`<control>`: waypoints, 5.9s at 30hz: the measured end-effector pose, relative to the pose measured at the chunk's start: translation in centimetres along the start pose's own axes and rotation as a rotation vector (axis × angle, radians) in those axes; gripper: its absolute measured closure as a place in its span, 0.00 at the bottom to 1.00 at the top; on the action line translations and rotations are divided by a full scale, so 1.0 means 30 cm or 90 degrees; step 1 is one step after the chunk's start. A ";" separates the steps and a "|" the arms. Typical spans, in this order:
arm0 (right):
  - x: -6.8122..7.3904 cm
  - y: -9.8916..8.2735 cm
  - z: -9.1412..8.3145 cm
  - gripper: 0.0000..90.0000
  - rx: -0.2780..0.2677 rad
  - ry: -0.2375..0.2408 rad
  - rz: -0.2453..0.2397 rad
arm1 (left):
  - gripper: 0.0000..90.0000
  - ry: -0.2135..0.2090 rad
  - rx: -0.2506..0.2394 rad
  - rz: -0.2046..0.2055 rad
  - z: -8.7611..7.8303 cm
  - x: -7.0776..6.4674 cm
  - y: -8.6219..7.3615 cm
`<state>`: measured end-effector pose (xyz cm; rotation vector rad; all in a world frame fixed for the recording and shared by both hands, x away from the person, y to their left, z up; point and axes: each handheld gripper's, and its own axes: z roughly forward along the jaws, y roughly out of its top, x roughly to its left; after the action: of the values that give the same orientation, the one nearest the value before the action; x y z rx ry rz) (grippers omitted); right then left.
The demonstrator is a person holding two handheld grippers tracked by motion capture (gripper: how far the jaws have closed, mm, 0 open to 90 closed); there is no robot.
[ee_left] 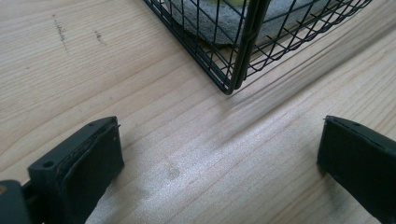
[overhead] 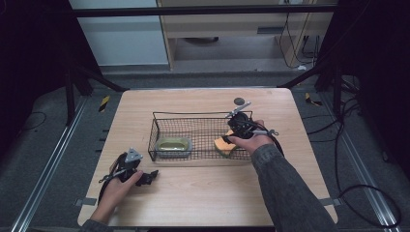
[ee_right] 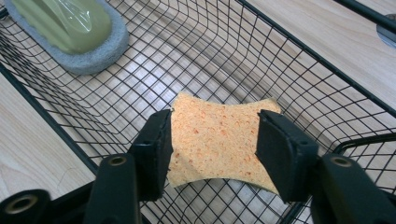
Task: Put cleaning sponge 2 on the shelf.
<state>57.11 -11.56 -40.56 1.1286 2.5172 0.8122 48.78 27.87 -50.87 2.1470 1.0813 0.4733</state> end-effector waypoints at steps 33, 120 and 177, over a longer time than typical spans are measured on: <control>-0.020 -0.009 -0.127 0.07 -0.090 -0.047 0.037 | 0.00 0.000 0.000 0.000 0.000 0.000 0.000; -0.337 -0.539 -0.140 0.11 -0.110 -0.179 0.211 | 0.00 0.000 0.000 0.000 -0.001 -0.001 -0.001; -0.338 -0.562 0.034 0.02 -0.110 -0.233 0.281 | 0.00 0.000 0.000 0.000 0.000 0.000 -0.001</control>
<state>54.15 -27.88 -51.18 1.6282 1.8911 0.8153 48.76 27.88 -50.88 2.1469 1.0810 0.4741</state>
